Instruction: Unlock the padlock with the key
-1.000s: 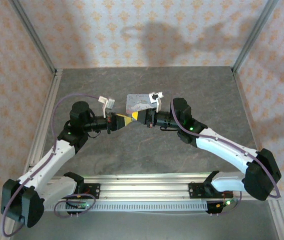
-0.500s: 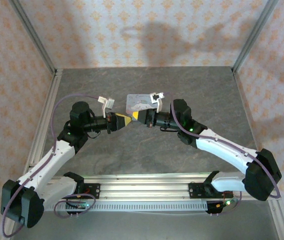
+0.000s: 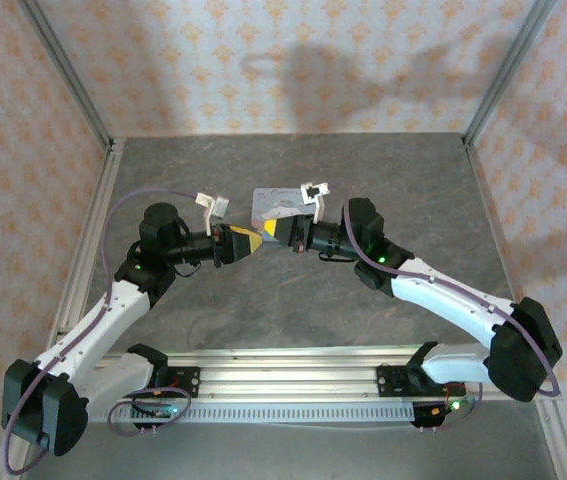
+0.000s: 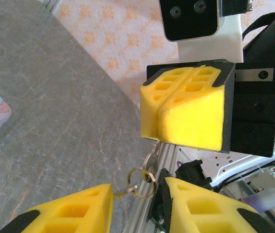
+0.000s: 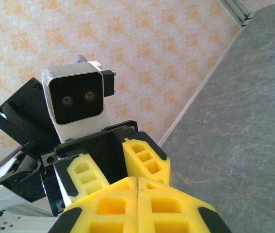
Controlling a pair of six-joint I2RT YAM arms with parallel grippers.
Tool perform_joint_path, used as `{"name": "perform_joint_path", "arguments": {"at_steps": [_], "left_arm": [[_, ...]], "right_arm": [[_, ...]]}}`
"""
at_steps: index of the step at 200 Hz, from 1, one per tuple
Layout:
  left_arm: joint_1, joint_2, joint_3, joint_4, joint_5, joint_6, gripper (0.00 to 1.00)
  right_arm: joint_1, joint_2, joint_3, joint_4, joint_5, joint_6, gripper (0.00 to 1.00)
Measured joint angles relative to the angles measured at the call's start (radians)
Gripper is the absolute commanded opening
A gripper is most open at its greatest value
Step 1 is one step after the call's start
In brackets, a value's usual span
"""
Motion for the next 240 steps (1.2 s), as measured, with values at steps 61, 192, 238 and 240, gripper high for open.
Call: {"name": "perform_joint_path", "arguments": {"at_steps": [61, 192, 238, 240], "left_arm": [[0.0, 0.0, -0.001, 0.058, 0.003, -0.049, 0.14], [0.0, -0.018, -0.001, -0.035, -0.039, 0.023, 0.0], [0.01, -0.046, -0.002, -0.202, -0.159, 0.116, 0.0], [0.01, -0.048, -0.003, -0.208, -0.164, 0.121, 0.0]], "right_arm": [[0.0, 0.0, -0.007, 0.01, -0.014, 0.007, 0.0], [0.004, -0.016, -0.014, -0.068, 0.116, 0.0, 0.54], [0.014, -0.023, 0.023, -0.342, 0.37, -0.037, 0.65], [0.018, -0.018, 0.027, -0.356, 0.386, -0.039, 0.65]]}}
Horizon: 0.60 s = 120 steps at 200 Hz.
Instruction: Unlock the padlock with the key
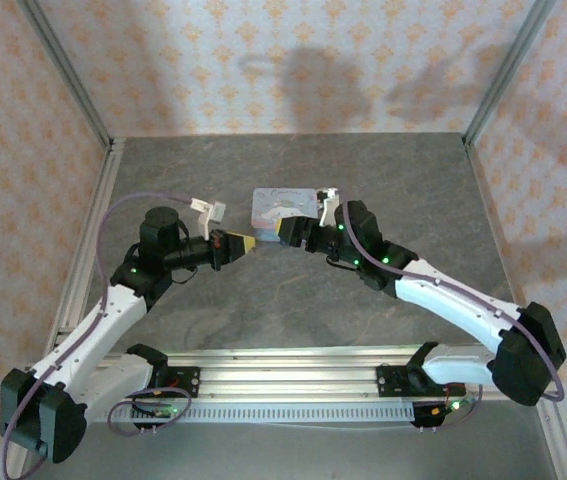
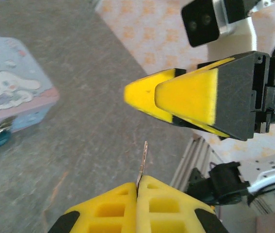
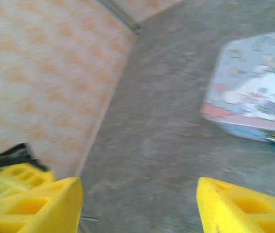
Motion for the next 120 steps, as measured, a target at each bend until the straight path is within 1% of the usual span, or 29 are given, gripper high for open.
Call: {"name": "perform_joint_path", "arguments": {"at_steps": [23, 58, 87, 120], "left_arm": [[0.005, -0.016, -0.011, -0.083, -0.077, 0.046, 0.0], [0.006, -0.018, -0.043, -0.174, -0.15, 0.095, 0.0], [0.006, -0.027, -0.069, -0.206, -0.186, 0.106, 0.0], [0.006, -0.035, -0.084, -0.209, -0.209, 0.114, 0.0]], "right_arm": [[0.054, 0.093, 0.061, -0.127, 0.16, -0.022, 0.6], [0.121, 0.324, 0.179, -0.258, 0.353, -0.029, 0.6], [0.131, 0.471, 0.249, -0.311, 0.458, -0.03, 0.57], [0.131, 0.594, 0.308, -0.318, 0.523, -0.038, 0.52]]}}
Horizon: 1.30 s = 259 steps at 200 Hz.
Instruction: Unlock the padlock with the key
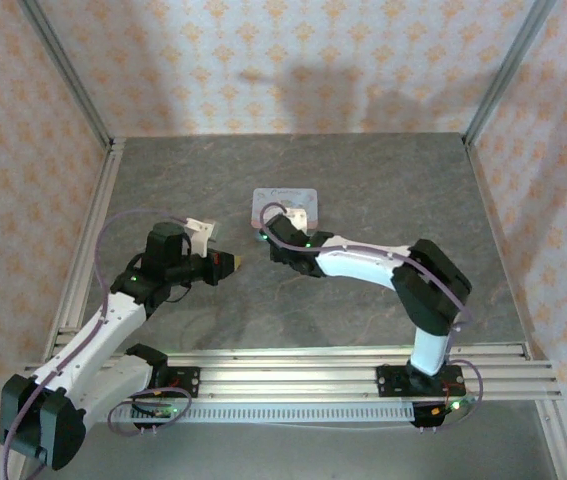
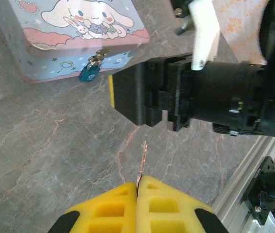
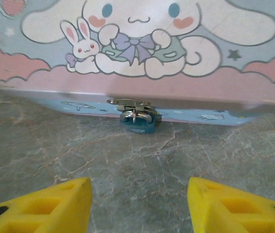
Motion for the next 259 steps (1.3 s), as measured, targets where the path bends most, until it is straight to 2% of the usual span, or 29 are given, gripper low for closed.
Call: {"name": "perform_joint_path", "arguments": {"at_steps": [71, 191, 234, 259], "left_arm": [[0.0, -0.001, -0.011, 0.0, -0.011, 0.006, 0.0], [0.0, -0.001, -0.013, 0.0, -0.017, 0.006, 0.0], [0.0, -0.001, -0.013, 0.0, -0.017, 0.006, 0.0], [0.0, -0.001, -0.013, 0.0, -0.017, 0.006, 0.0]], "right_arm": [[-0.008, 0.138, 0.055, 0.026, 0.034, -0.006, 0.49], [-0.042, 0.199, 0.132, 0.036, 0.031, -0.019, 0.48], [-0.048, 0.243, 0.154, 0.035, 0.019, -0.034, 0.44], [-0.055, 0.247, 0.161, 0.033, 0.014, -0.04, 0.37]]}}
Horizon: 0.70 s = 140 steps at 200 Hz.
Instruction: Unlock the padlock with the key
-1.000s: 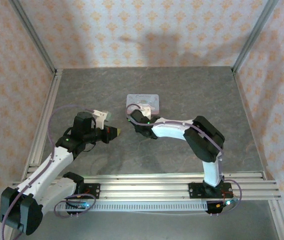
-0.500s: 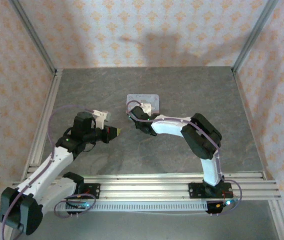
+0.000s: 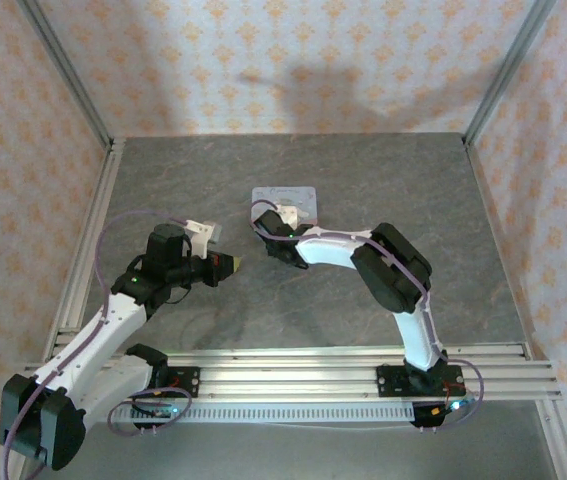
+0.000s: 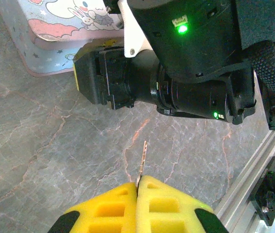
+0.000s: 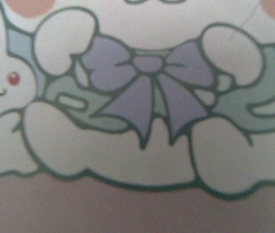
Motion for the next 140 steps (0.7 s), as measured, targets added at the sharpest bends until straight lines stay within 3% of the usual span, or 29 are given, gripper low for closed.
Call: {"name": "perform_joint_path", "arguments": {"at_steps": [46, 91, 140], "left_arm": [[0.0, -0.009, -0.018, 0.0, 0.0, 0.0, 0.0], [0.0, -0.009, -0.034, 0.021, 0.002, 0.0, 0.0], [-0.03, -0.007, -0.123, 0.163, 0.008, -0.028, 0.0]], "right_arm": [[-0.007, 0.0, 0.004, 0.001, -0.008, -0.02, 0.16], [-0.01, -0.021, 0.004, -0.012, -0.055, -0.047, 0.08], [-0.014, -0.085, 0.027, -0.114, -0.163, -0.05, 0.0]]}}
